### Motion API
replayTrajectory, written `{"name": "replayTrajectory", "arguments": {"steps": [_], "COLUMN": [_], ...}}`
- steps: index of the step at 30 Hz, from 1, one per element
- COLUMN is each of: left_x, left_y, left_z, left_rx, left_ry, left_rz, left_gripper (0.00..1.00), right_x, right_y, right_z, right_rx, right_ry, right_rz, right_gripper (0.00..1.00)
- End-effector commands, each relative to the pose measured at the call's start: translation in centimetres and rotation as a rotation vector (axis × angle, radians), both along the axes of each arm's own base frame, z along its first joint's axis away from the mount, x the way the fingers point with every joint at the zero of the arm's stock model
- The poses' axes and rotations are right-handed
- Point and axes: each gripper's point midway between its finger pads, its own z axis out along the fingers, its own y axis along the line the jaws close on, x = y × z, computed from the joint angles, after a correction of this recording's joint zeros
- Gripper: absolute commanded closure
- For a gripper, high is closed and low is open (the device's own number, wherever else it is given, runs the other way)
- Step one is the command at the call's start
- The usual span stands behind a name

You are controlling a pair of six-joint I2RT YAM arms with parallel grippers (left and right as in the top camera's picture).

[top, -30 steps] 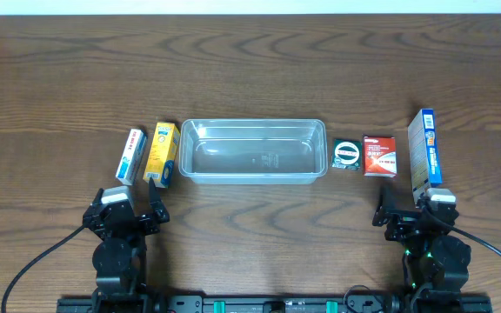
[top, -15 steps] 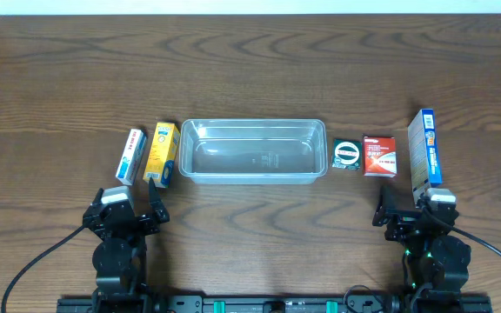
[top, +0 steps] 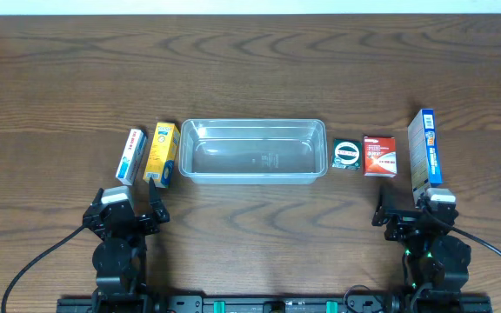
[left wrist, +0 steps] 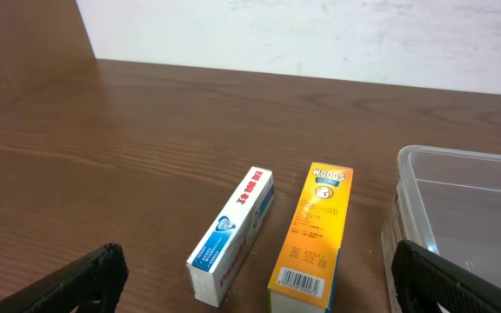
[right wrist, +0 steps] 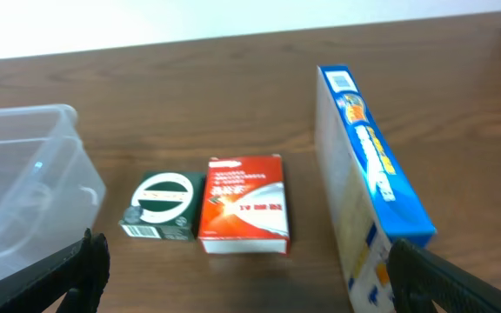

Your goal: Pack container

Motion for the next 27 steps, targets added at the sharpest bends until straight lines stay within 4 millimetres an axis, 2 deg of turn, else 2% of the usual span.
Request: {"name": "replayTrajectory", "arguments": {"steps": [1, 4, 6, 8, 13, 15, 17, 20, 24, 27], "left_x": [0.0, 0.0, 0.0, 0.0, 0.0, 0.0, 0.0, 0.0, 0.0, 0.0], "left_y": [0.1, 0.1, 0.1, 0.1, 0.1, 0.1, 0.1, 0.1, 0.1, 0.1], "left_z": [-1.4, -1.4, -1.4, -1.4, -1.4, -1.4, -1.4, -1.4, -1.4, -1.4], "left_rx": [-0.009, -0.009, -0.009, -0.009, -0.009, -0.009, -0.009, -0.009, -0.009, -0.009], "left_ry": [0.032, 0.033, 0.032, 0.032, 0.032, 0.032, 0.032, 0.032, 0.032, 0.033], "left_rz": [0.008, 0.008, 0.008, 0.008, 0.008, 0.008, 0.008, 0.008, 0.008, 0.008], "left_gripper": [0.02, 0.02, 0.02, 0.02, 0.02, 0.02, 0.02, 0.02, 0.02, 0.02], "right_x": [0.1, 0.1, -0.1, -0.3, -0.5, -0.1, 0.6, 2.0, 3.7, 5.3], "right_y": [2.2, 3.2, 3.5, 3.7, 3.7, 3.7, 3.4, 2.2, -0.5, -1.1], "right_z": [0.6, 1.6, 3.2, 5.3, 12.2, 13.5, 14.0, 13.4, 12.5, 12.3], "right_rx": [0.074, 0.165, 0.203, 0.205, 0.158, 0.142, 0.139, 0.092, -0.048, -0.068], "right_ry": [-0.027, -0.051, -0.078, -0.115, -0.167, -0.12, -0.014, 0.206, 0.516, 0.667], "right_rz": [0.106, 0.142, 0.154, 0.168, 0.18, 0.181, 0.163, 0.103, 0.005, -0.011], "right_gripper": [0.01, 0.01, 0.01, 0.01, 0.01, 0.01, 0.01, 0.01, 0.01, 0.01]}}
